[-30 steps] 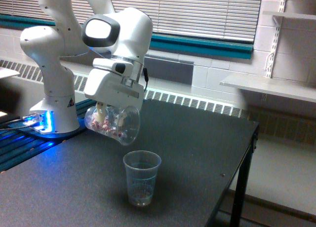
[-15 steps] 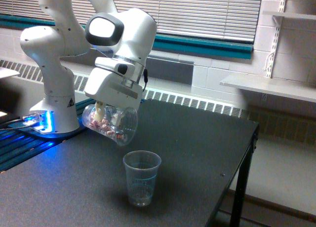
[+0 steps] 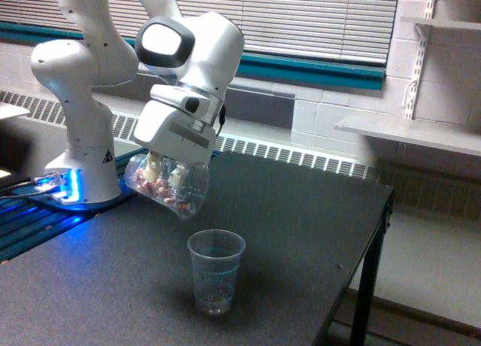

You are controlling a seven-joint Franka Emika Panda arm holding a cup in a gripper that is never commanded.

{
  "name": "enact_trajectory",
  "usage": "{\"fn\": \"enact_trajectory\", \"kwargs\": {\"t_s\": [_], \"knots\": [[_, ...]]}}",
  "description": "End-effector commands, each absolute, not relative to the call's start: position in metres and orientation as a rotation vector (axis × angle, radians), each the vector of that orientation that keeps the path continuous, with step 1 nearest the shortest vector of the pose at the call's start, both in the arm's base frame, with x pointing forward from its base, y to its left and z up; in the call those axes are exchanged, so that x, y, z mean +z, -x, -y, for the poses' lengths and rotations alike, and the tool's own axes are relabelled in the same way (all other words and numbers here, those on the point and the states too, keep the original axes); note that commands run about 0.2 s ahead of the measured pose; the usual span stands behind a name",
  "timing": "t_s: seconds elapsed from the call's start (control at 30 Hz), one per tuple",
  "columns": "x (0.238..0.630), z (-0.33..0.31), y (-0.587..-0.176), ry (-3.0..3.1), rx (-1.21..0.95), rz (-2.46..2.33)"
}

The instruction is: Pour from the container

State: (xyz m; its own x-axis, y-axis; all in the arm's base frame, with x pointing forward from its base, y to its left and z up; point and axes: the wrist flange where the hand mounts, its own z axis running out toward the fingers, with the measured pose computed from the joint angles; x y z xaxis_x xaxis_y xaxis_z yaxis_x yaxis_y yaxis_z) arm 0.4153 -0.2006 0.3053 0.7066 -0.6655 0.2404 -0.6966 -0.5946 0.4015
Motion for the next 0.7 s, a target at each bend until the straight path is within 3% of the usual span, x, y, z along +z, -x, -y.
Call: {"fn": "enact_trajectory", "kwargs": {"t_s": [0.03,0.7], "knots": [[0.312,0.1943,-0.4267,-2.443,0.09,1.009],[0.3084,0.1917,-0.4272,-2.422,0.017,0.937]]}}
